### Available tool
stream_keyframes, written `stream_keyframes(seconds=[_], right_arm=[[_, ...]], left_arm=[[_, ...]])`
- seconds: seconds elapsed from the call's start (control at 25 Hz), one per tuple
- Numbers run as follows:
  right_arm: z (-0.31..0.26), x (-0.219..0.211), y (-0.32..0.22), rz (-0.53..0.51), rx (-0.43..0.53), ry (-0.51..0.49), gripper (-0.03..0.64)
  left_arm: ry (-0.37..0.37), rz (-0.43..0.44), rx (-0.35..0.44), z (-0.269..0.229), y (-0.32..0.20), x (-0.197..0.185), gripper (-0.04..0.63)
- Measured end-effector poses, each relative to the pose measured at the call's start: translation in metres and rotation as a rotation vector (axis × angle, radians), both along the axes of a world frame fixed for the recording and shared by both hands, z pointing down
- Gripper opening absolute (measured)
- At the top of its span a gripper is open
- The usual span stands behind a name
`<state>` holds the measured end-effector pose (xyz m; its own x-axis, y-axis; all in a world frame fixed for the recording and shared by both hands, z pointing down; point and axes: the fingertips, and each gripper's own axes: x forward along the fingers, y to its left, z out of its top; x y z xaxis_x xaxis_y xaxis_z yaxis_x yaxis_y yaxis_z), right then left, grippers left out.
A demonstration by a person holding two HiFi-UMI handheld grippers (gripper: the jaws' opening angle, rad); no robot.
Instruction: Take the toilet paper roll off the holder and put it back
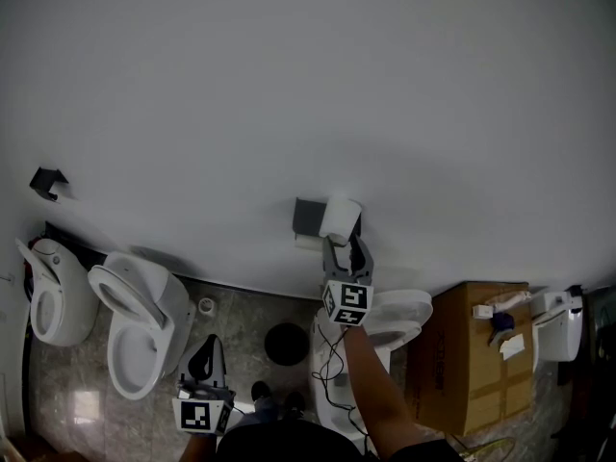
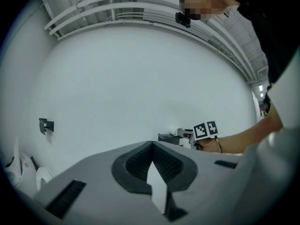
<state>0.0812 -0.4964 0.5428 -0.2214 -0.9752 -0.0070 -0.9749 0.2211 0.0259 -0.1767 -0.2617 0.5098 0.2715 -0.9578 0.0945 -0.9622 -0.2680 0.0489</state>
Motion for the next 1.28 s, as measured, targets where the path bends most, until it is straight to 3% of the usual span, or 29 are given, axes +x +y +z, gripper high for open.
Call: stream_keyframes(seconds=[0.44, 0.84, 1.0, 1.28], right_arm=[[-0.012, 0.000, 0.046, -0.004, 0.027, 0.034, 0.215], [-0.022, -0.011, 0.117, -0.043, 0.031, 0.033, 0.084], [-0.028, -0.008, 0.140, -0.047, 0.031, 0.054, 0.026], [-0.042, 0.004, 0.179, -0.050, 0.036, 0.033, 0.005]], left_arm=[[0.013, 0.030, 0.022, -0.007, 0.005, 0.009, 0.003], [0.036, 0.050, 0.043, -0.015, 0.015, 0.017, 0.003], [0.072, 0.060, 0.104, -0.035, 0.018, 0.022, 0.003], [0.088, 0.082, 0.163, -0.051, 0.023, 0.032, 0.003]])
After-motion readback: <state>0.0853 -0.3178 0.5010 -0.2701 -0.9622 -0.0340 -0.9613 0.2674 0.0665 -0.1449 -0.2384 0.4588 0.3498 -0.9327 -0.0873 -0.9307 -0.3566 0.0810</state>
